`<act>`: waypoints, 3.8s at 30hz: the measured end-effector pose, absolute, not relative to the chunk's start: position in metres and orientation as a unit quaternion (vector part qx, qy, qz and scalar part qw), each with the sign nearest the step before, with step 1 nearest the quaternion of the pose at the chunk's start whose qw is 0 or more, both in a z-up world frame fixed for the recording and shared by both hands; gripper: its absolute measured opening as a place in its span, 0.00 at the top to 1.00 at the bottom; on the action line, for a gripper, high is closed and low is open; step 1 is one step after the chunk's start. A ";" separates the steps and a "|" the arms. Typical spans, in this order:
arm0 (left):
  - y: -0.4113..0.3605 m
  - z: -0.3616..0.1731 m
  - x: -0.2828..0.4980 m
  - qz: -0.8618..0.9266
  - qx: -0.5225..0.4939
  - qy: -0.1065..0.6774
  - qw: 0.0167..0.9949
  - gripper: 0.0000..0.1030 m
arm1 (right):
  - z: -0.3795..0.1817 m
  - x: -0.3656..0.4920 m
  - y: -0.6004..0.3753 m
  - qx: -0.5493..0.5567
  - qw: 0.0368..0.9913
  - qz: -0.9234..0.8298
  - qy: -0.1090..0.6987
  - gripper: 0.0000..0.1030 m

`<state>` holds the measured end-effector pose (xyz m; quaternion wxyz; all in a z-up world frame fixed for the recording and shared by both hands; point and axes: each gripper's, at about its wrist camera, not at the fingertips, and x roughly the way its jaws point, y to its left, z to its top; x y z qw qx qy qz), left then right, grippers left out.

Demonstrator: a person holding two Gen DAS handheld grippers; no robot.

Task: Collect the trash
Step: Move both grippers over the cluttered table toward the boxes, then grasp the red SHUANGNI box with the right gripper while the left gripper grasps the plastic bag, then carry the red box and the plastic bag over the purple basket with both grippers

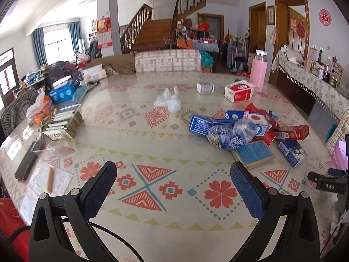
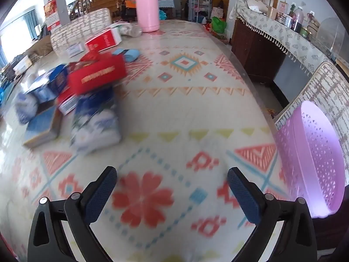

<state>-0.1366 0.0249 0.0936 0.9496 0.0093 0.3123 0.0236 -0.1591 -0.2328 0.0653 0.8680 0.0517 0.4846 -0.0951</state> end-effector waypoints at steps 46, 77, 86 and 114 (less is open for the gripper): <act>-0.007 0.126 -0.179 -0.028 0.074 0.239 0.968 0.00 | 0.088 -0.202 -0.244 0.009 0.953 -0.077 0.292 0.01; -0.074 0.053 0.006 -0.217 0.116 0.395 0.885 0.01 | 0.027 -0.011 -0.311 0.240 0.874 0.058 0.417 0.24; -0.069 0.059 -0.006 -0.203 0.087 0.409 0.885 0.90 | 0.026 -0.009 -0.306 0.260 0.865 0.092 0.419 0.74; -0.091 0.045 0.005 -0.168 0.107 0.413 0.889 0.66 | 0.056 -0.108 -0.332 0.211 0.905 0.071 0.363 0.75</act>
